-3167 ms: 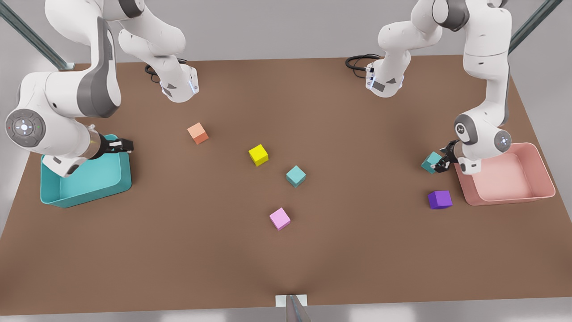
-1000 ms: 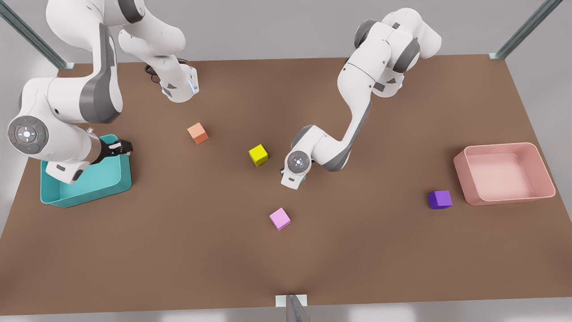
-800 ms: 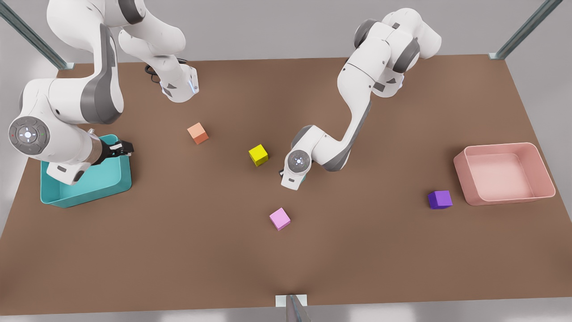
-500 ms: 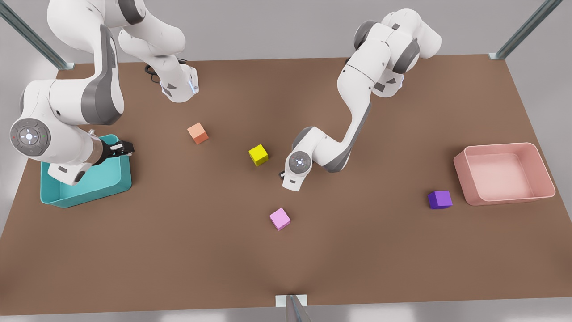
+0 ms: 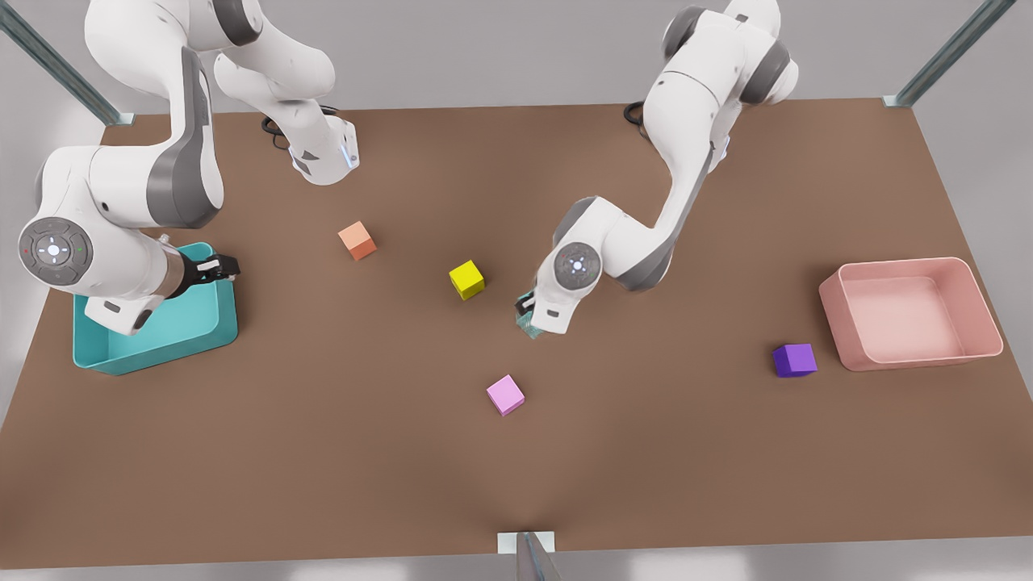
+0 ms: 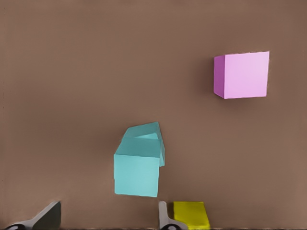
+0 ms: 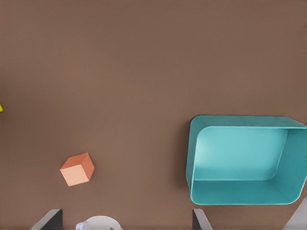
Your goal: Stack the two blue cubes on top of each other
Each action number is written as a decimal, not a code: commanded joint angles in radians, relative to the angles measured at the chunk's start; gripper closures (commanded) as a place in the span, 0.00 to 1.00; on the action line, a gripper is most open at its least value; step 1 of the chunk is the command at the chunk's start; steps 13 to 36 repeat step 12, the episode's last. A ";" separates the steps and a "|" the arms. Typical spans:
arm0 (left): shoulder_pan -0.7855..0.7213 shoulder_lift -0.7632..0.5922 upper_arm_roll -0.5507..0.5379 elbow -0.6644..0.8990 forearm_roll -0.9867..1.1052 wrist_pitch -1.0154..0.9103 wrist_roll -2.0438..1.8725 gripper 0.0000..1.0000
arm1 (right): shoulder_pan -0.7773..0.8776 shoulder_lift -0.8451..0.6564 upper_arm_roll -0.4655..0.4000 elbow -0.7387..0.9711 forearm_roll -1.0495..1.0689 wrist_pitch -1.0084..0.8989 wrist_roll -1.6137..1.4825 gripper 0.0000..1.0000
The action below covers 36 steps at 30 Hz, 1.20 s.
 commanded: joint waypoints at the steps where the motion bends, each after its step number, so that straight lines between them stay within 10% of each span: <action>1: 0.088 -0.112 0.003 0.004 -0.010 -0.331 0.062 0.00 | 0.000 -0.001 0.000 0.001 0.000 -0.001 -0.002 0.00; 5: 0.483 -0.312 -0.111 0.054 0.257 -0.535 1.064 0.00 | 0.003 -0.001 0.003 0.007 0.000 -0.002 0.001 0.00; 36: 0.480 -0.303 -0.094 0.052 0.263 -0.520 1.064 0.00 | 0.000 -0.004 0.002 0.042 -0.031 -0.013 -0.004 0.00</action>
